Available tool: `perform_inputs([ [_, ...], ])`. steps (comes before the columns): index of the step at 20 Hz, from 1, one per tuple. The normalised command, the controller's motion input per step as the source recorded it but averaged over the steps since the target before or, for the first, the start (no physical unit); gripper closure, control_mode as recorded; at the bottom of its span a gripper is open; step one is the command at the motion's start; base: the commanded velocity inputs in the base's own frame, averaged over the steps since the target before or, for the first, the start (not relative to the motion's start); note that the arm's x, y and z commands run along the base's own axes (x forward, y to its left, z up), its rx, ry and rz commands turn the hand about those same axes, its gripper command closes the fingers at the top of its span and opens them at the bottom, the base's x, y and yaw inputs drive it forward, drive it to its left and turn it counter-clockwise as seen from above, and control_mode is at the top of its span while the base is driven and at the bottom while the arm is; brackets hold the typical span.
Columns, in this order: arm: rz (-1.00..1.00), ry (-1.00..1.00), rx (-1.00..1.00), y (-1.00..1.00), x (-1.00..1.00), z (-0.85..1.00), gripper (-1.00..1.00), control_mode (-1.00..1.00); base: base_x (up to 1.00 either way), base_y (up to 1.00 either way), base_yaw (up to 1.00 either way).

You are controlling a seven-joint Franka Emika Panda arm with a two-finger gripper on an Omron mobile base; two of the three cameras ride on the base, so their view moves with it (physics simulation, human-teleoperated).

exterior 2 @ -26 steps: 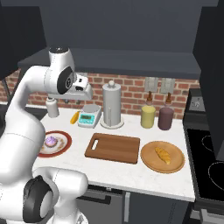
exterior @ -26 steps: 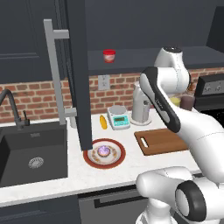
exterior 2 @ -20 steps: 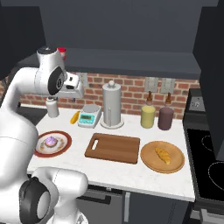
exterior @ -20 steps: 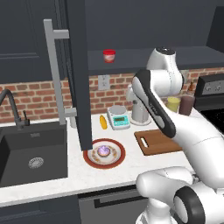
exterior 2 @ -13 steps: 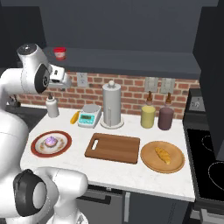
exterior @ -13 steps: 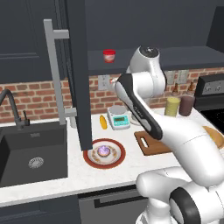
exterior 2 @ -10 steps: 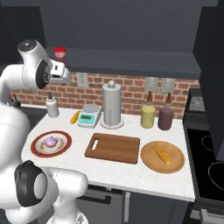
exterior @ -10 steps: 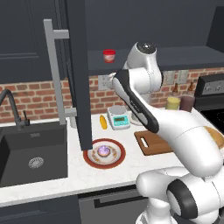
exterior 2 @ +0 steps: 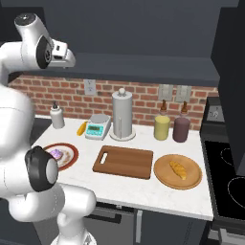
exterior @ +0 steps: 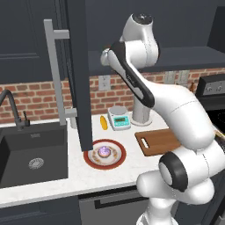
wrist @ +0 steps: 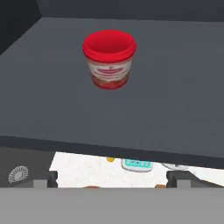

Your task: From the different types of pastries on the counter, select a croissant and place it on the cutting board. Then retrieve a jar of jam from the cabinet and place it alongside the croissant on the cutting board.

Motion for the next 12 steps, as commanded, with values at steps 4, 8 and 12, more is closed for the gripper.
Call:
perform_inputs([
  [4, 0.00, 0.01, 0.00, 0.04, 0.14, 0.00, -1.00, -1.00, 0.00, 0.00, 0.00],
  [8, 0.00, 0.00, 0.00, 0.01, 0.46, 0.00, -1.00, -1.00, 0.00, 0.00, 0.00],
  [12, 0.00, 0.00, 0.01, 0.00, 0.66, 0.00, -1.00, -1.00, 0.00, 0.00, 0.00],
])
